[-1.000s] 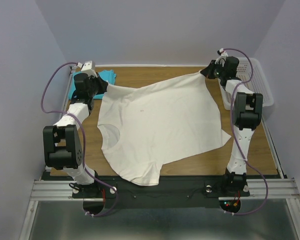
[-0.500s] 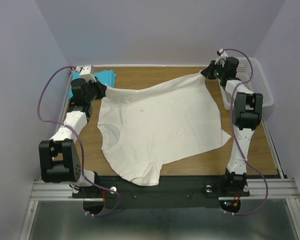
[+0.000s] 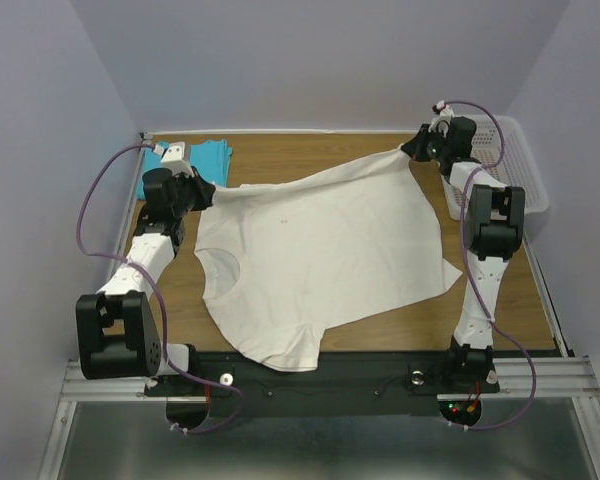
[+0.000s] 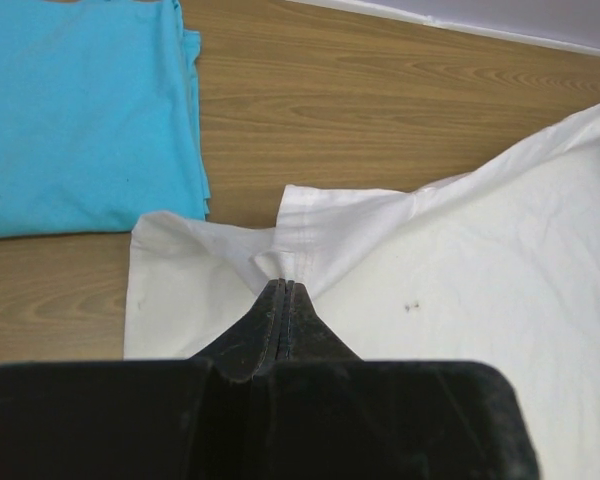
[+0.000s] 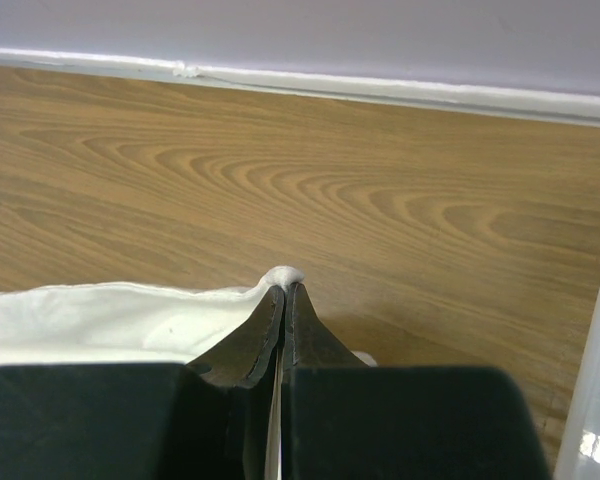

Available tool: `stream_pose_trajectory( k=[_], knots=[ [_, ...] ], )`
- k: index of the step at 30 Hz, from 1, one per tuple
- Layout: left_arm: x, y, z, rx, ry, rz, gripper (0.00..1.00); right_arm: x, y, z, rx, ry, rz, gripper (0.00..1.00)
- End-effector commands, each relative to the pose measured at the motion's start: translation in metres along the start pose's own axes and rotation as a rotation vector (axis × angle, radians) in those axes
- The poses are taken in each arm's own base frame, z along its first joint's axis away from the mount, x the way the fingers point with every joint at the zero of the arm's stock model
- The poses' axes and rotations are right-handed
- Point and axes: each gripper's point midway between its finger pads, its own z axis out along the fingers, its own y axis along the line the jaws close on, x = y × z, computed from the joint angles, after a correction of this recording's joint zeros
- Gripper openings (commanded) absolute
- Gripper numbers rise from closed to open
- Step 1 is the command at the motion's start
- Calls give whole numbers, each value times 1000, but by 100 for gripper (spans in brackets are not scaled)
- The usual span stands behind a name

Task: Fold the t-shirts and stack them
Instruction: Fold the tshirt

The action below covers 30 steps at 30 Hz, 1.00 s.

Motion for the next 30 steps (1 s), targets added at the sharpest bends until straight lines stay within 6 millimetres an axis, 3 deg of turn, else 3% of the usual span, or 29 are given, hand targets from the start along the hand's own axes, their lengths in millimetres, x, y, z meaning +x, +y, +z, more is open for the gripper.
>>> stream_pose_trajectory(
  k=[1, 15, 17, 30],
  knots=[
    [-17, -15, -14, 43, -61, 33, 0, -28, 7, -9, 9, -57, -58, 1],
    [5, -23, -24, 67, -10, 24, 0, -33, 12, -10, -14, -67, -60, 1],
    [11, -35, -24, 100, 6, 33, 0, -36, 13, -10, -15, -73, -58, 1],
    [25, -46, -28, 132, 54, 55, 0, -40, 16, -15, -19, -86, -71, 2]
  ],
)
